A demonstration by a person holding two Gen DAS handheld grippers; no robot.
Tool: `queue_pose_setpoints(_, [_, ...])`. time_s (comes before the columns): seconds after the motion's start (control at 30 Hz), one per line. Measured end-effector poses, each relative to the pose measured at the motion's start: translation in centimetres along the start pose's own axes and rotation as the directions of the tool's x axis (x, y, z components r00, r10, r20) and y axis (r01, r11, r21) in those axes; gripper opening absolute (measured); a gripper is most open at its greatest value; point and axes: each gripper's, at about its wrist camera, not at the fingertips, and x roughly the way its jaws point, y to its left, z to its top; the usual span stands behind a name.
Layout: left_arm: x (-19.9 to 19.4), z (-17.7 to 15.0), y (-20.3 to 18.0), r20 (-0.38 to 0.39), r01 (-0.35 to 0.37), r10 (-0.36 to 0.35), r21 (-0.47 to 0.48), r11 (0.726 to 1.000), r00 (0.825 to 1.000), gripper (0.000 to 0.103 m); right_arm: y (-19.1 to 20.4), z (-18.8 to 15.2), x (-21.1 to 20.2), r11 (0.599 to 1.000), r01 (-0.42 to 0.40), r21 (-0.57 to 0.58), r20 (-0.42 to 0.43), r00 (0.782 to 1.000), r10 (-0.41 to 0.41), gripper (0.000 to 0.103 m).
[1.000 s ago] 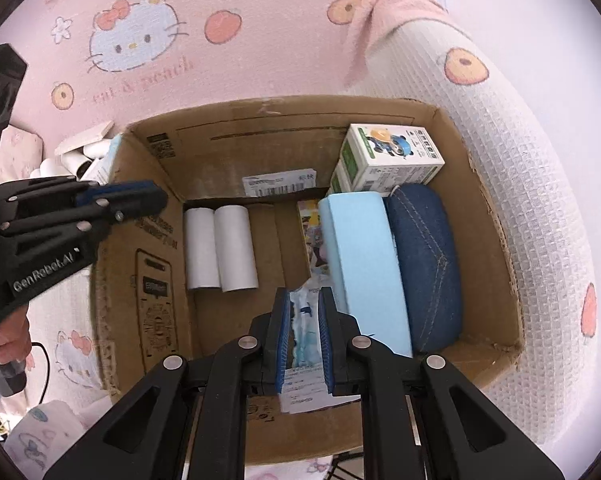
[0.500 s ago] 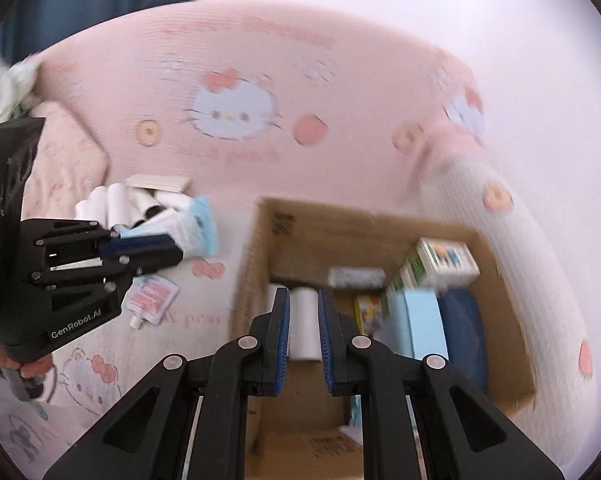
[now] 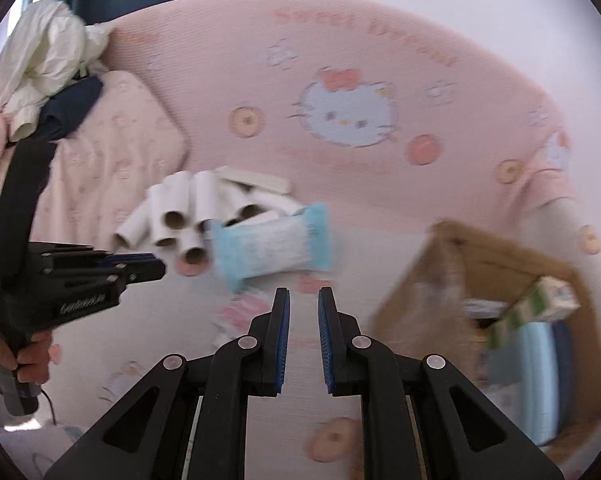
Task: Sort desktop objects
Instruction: 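Move the right tool over the pile of white tubes on the bed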
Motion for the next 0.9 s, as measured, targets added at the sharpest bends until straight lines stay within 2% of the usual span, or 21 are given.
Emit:
queue_pose_setpoints(0.07, [0.3, 0.2, 1.7, -0.009, -0.027, 0.026, -0.034, 0.999, 1.0, 0.013, 1.8, -0.5, 1.5, 0.999, -0.026, -0.025, -0.017, 1.0, 0.025, 0.011])
queue_pose_setpoints(0.2, [0.2, 0.8, 3.9, 0.009, -0.046, 0.047, -0.091, 0.995, 0.999, 0.031, 5.0, -1.2, 4.2, 0.992, -0.035, -0.122, -0.039, 0.999, 0.031, 0.011])
queue_pose_setpoints(0.3, [0.1, 1.3, 5.3, 0.029, -0.041, 0.045, -0.132, 0.99, 0.999, 0.04, 6.4, -1.3, 5.9, 0.986, -0.047, -0.162, -0.047, 0.998, 0.04, 0.011])
queue_pose_setpoints(0.4, [0.4, 1.6, 6.4, 0.018, -0.028, 0.031, -0.161, 0.987, 0.999, 0.046, 7.3, -0.7, 7.3, 0.982, -0.096, -0.161, -0.058, 0.994, 0.088, 0.011])
queue_pose_setpoints(0.5, [0.8, 1.4, 7.0, 0.004, -0.024, 0.025, -0.171, 0.985, 1.0, 0.047, 7.9, -0.1, 9.0, 0.979, -0.127, -0.156, -0.064, 0.991, 0.118, 0.011])
queue_pose_setpoints(0.7, [2.5, 0.8, 9.0, -0.023, 0.022, -0.029, -0.254, 0.967, 0.999, 0.047, 9.4, 0.2, 12.7, 0.96, -0.247, -0.132, -0.098, 0.967, 0.235, 0.038])
queue_pose_setpoints(0.77, [2.9, 0.7, 9.8, -0.021, 0.043, -0.052, -0.294, 0.955, 0.998, 0.047, 9.5, 0.3, 13.8, 0.96, -0.269, -0.083, -0.095, 0.961, 0.261, 0.052])
queue_pose_setpoints(0.9, [3.7, 0.8, 11.0, -0.014, 0.074, -0.084, -0.35, 0.934, 0.996, 0.047, 10.2, 0.4, 15.6, 0.956, -0.284, -0.067, -0.103, 0.955, 0.277, 0.053])
